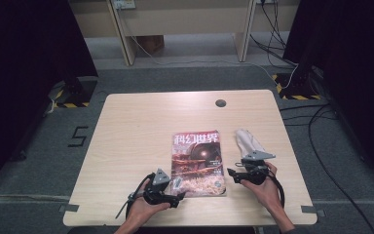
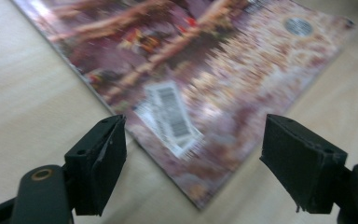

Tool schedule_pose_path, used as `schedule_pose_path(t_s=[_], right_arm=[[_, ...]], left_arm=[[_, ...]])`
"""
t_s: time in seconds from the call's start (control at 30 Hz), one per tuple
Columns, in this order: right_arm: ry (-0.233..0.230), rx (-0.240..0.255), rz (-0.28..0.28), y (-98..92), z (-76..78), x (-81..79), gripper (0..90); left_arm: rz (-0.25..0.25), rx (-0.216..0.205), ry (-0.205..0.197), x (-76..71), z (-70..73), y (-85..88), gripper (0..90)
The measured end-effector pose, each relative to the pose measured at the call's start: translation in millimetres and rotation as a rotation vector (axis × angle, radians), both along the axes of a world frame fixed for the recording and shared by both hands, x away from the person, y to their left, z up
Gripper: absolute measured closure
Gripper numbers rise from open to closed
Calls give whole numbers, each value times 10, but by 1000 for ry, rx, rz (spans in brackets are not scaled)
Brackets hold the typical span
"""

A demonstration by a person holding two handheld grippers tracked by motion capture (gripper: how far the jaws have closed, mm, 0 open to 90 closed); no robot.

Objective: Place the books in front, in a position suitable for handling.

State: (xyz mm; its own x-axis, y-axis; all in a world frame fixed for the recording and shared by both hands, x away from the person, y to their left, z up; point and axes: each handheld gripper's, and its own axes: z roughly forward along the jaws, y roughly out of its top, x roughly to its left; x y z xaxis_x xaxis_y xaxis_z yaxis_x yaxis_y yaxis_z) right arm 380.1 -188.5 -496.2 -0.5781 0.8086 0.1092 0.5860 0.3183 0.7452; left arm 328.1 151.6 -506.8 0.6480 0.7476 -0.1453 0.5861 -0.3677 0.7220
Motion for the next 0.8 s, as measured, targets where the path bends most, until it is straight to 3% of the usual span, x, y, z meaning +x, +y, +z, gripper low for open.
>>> schedule_pose_path(t_s=[0.07, 0.37, 0.8], right_arm=[[19, 15, 4, 50, -19, 49, 296], [24, -14, 31, 332, -29, 269, 303], [55, -16, 49, 456, -128, 402, 353]], left_arm=[[16, 3, -5, 79, -8, 18, 214], [39, 2, 5, 349, -49, -24, 219], [14, 32, -6, 330, -61, -128, 210]])
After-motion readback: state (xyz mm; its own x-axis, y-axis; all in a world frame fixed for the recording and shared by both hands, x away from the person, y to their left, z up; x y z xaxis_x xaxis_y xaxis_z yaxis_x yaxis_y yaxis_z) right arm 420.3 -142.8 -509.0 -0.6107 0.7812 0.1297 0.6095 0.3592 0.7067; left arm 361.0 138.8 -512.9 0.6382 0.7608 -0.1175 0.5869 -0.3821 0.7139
